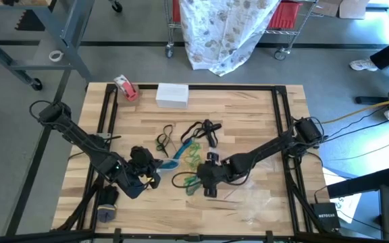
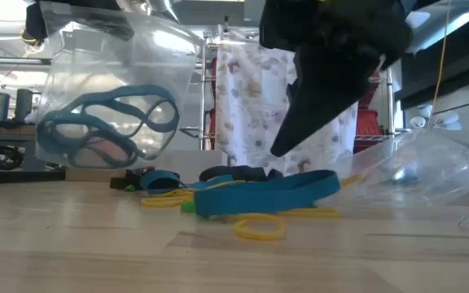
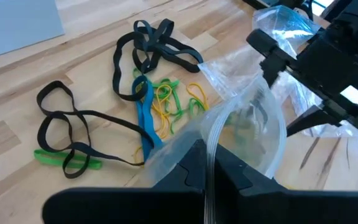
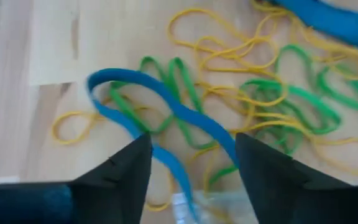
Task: Sort rubber bands
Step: Put the blue rubber band into the transparent zip bag
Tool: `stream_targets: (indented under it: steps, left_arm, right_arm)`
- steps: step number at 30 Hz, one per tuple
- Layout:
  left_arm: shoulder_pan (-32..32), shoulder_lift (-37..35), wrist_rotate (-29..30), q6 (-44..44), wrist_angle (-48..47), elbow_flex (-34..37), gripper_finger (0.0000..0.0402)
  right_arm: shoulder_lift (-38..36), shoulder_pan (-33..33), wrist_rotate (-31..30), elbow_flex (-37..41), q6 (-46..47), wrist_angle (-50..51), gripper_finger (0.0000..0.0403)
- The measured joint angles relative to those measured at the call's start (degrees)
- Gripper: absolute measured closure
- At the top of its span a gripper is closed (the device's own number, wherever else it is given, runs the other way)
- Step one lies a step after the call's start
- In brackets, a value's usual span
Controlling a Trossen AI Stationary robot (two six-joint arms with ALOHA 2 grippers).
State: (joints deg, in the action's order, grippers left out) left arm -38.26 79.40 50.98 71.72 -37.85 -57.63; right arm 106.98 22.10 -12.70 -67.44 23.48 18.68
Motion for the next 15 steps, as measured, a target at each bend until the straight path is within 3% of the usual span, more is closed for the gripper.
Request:
stream_targets:
  steps: [10,15]
  left_arm:
    - [-0.24,0.00,-0.22,-0.09,0.04,0.00,0.0402]
    - [-0.42,0.00,-0.28,-0.11,0.00,0.00,0.0401]
  right_arm:
    - [0.70,2.16,4.20,-0.01,-22.68,-2.75,0.0158]
    - [3.40,4.75,2.64,0.00,-30.06,-4.11,0.0158]
